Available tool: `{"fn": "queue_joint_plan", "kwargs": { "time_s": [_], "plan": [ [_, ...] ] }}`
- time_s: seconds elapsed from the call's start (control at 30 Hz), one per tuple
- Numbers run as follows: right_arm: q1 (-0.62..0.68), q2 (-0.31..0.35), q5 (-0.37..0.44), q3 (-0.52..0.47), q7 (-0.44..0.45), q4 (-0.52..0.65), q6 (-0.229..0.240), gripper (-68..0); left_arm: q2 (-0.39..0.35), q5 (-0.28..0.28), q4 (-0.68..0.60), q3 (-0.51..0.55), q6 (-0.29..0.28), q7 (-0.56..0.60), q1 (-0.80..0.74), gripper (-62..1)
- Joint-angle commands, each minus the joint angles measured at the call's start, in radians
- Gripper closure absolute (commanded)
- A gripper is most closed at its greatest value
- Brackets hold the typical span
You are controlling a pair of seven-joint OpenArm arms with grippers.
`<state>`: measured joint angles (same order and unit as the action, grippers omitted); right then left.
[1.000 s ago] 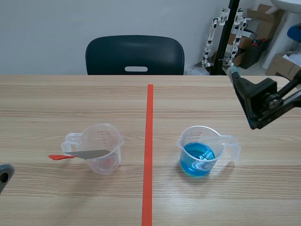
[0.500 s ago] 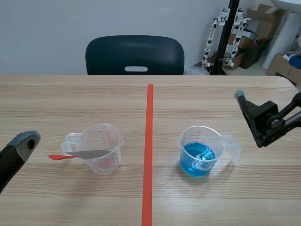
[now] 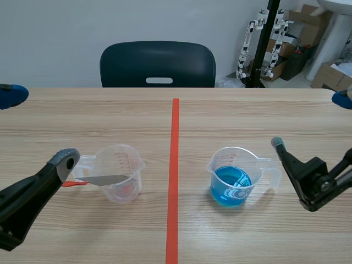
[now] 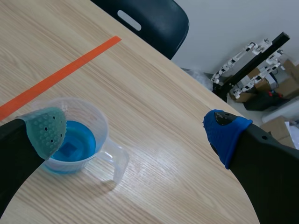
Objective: Do the redox reaction experiment. return to the home posture
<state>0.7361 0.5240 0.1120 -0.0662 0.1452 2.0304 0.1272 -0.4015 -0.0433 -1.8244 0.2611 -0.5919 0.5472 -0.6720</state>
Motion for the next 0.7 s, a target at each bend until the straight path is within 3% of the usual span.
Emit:
{"fn": "queue_joint_plan", "kwargs": {
  "time_s": [0.0,0.67],
  "plan": [
    [0.017,0.017,-0.004,-0.005,0.008,0.003,-0.008,-60.8,0.005,-0.016,-0.029,0.006,0.005,0.0,-0.003,-62.3],
    [0.034,0.038,-0.004,-0.005,-0.012,0.003,-0.007,-60.8,0.005,-0.026,-0.043,0.006,-0.001,-0.001,-0.009,-62.3]
  ]
}}
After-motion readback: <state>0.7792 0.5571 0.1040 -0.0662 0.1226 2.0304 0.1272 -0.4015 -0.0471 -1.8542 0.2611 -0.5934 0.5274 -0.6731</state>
